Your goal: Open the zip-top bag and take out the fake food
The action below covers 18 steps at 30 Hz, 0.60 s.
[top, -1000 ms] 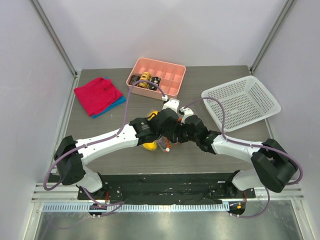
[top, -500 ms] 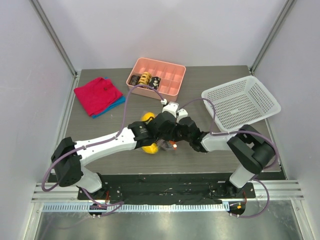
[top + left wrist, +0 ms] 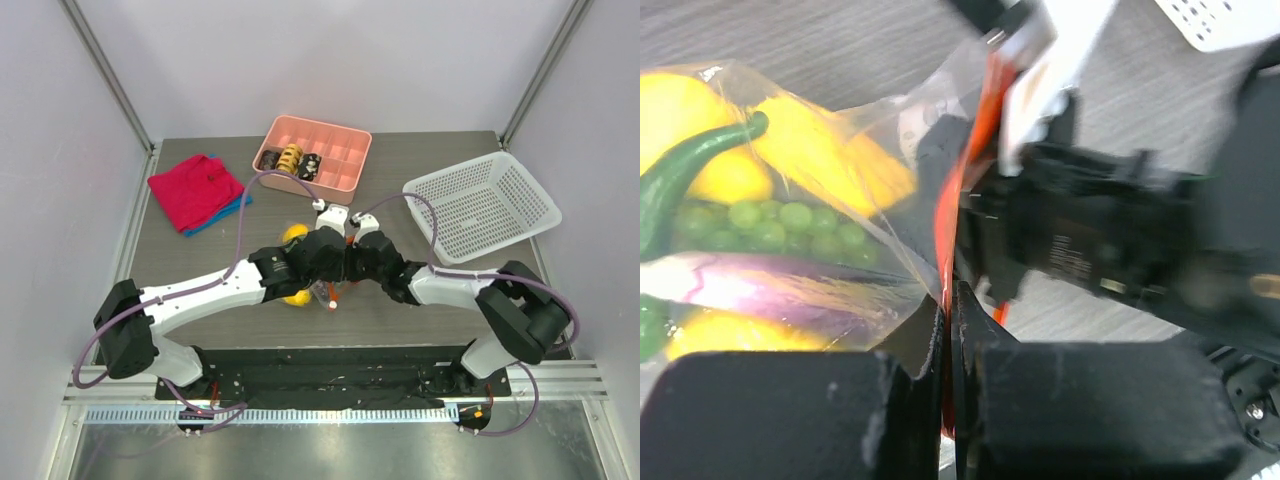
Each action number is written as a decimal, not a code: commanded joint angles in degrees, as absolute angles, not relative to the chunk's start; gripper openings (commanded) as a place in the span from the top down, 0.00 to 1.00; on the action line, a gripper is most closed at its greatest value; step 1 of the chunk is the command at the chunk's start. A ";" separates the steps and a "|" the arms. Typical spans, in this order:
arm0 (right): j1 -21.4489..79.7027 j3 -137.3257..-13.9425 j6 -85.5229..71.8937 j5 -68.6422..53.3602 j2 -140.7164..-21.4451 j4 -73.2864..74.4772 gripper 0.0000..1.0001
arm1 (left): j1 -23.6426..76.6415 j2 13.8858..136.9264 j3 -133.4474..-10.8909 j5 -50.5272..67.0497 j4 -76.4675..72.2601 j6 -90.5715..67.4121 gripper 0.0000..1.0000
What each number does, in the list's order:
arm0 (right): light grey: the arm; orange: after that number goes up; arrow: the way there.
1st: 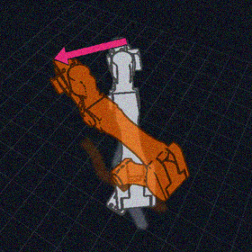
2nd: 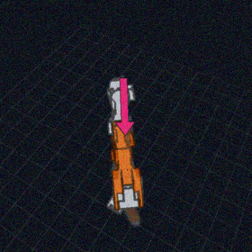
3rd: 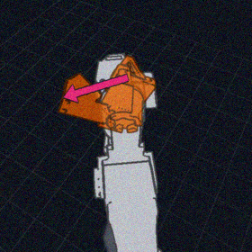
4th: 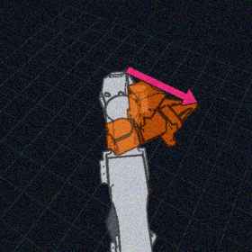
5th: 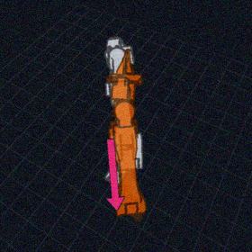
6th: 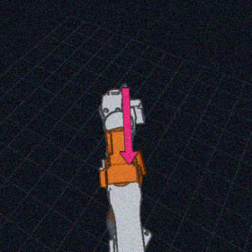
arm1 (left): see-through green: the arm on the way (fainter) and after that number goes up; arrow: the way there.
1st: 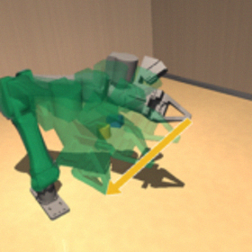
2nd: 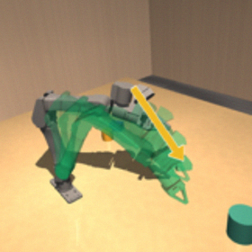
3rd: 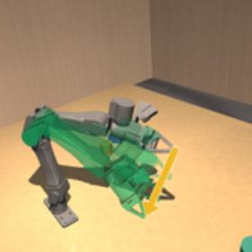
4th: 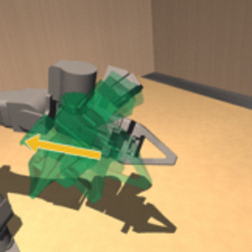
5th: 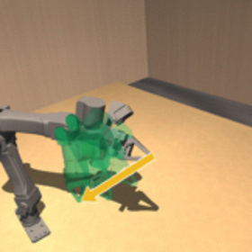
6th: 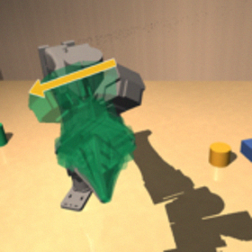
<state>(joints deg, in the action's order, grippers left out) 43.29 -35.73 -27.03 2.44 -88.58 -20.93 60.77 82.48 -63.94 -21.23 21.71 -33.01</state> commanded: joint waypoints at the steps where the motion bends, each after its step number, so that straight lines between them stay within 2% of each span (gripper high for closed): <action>1: 43.59 -41.31 -28.21 -1.93 -80.09 -8.02 0.99 | 60.30 80.68 -63.37 -26.01 21.09 -32.96 1.00; 9: 43.68 -43.77 -28.56 -7.99 -68.65 14.47 0.99 | 58.10 80.95 -61.88 -26.80 18.81 -33.40 1.00; 15: 43.68 -41.31 -29.88 -7.73 -54.88 22.93 0.99 | 57.57 81.65 -62.05 -27.08 16.88 -33.93 1.00; 18: 43.59 -42.97 -31.81 -8.44 -51.69 25.39 0.99 | 57.48 82.70 -63.19 -26.19 17.14 -34.19 1.00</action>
<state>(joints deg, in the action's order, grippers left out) 43.68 -40.64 -29.32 -6.59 -56.38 21.21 57.93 82.08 -62.35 -25.15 19.40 -33.06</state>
